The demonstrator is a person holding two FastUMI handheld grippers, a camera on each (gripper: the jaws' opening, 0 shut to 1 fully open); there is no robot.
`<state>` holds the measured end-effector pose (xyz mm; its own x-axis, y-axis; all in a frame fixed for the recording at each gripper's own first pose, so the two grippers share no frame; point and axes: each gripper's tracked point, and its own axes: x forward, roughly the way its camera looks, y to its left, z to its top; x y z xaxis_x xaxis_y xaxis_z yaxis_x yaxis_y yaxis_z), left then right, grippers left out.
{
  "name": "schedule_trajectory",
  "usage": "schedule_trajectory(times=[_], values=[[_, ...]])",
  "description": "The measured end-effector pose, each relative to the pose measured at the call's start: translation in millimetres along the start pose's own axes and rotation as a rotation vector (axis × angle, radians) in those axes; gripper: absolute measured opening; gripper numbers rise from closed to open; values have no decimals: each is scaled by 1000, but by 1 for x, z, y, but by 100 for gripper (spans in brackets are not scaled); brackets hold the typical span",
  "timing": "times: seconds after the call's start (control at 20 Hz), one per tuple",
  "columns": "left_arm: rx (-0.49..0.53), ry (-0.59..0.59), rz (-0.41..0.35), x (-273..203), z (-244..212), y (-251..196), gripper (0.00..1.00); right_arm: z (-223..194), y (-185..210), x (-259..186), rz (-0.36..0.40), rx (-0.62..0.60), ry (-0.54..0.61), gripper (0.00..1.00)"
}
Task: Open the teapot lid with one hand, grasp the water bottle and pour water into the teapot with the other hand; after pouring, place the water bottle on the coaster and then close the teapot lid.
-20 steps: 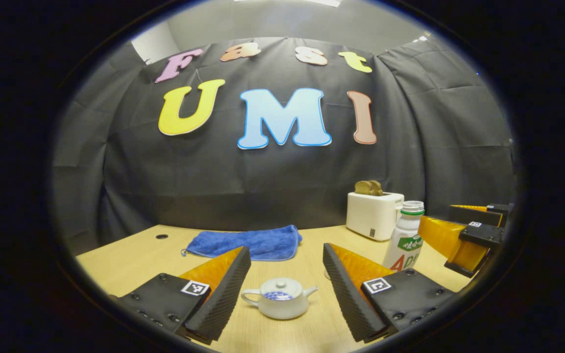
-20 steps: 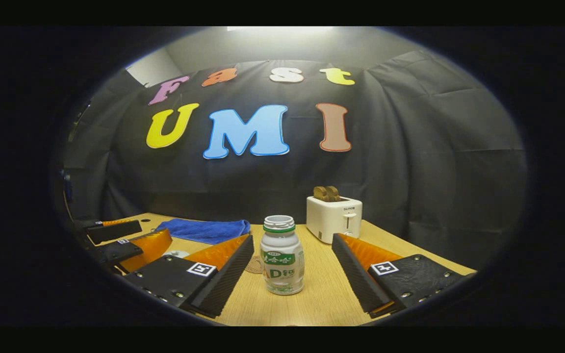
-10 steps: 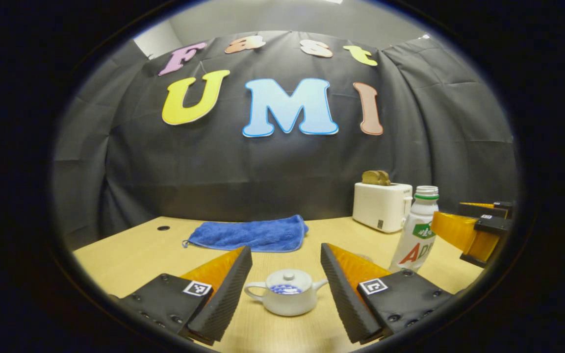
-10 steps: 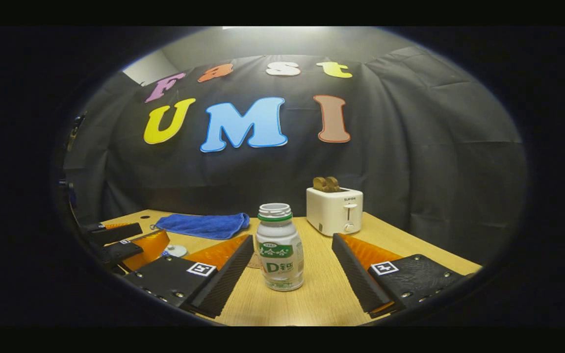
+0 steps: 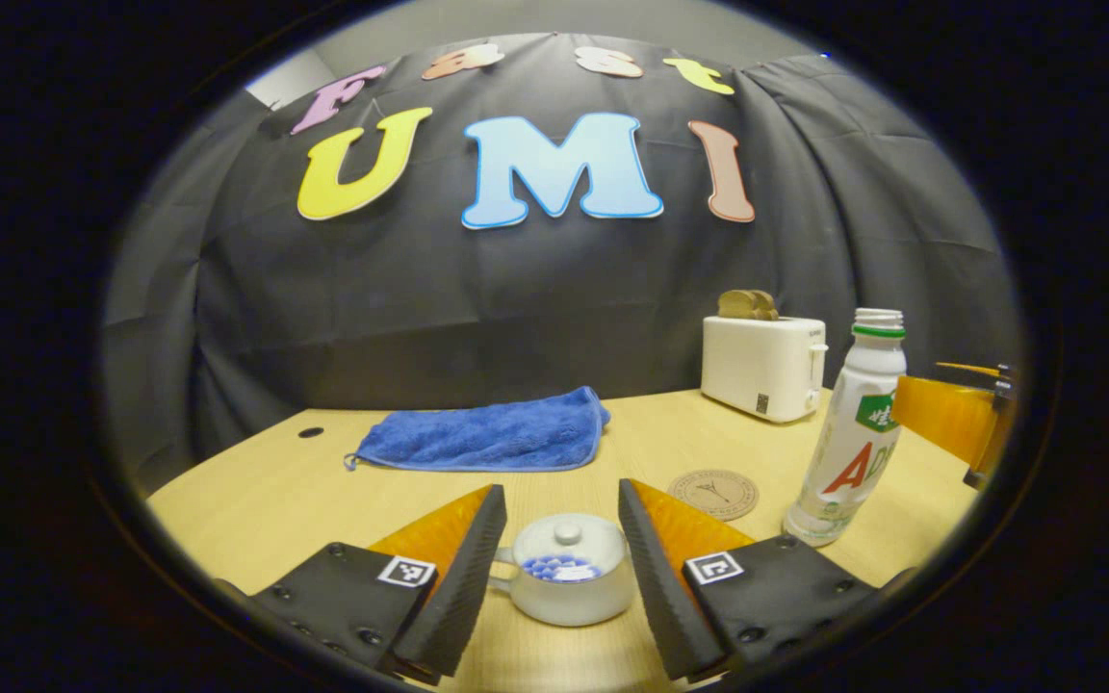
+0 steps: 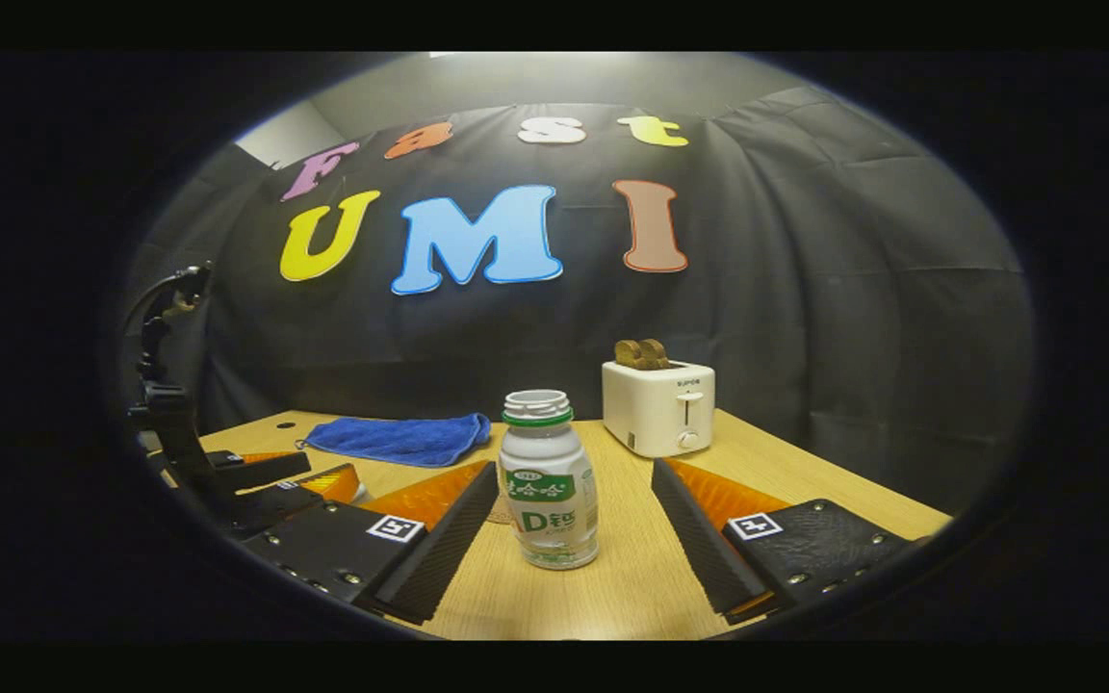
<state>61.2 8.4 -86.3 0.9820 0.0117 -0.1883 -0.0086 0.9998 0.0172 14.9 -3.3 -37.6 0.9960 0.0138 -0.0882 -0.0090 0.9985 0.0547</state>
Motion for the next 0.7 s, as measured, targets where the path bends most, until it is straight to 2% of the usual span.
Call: schedule_trajectory(times=[0.1, 0.15, 0.2, 0.25, 0.3, 0.35, 0.65, 0.7], values=[[-4, 11, 0, 6, -3, 1, 71, -1, 0, 0, 1, 2, 2, 99], [-4, 17, -1, 8, -5, 0, 71, -1, -1, 0, -1, 4, 3, 99], [-4, 27, -2, 11, -8, -1, 63, -2, -2, 1, -3, 5, 5, 99], [-4, 33, 2, 12, -10, -1, 69, -3, -3, 2, -6, 6, 7, 99], [-3, 33, 1, 13, -11, -1, 68, -5, -4, 2, -10, 8, 10, 99], [0, 28, 4, 12, -8, -1, 72, -4, -5, 2, -12, 8, 11, 99], [-11, 23, 7, 14, -6, 3, 39, -6, -6, 2, -13, 3, 15, 99], [-3, 24, -1, 15, -6, -1, 39, -7, -5, 3, -10, 2, 18, 99]])
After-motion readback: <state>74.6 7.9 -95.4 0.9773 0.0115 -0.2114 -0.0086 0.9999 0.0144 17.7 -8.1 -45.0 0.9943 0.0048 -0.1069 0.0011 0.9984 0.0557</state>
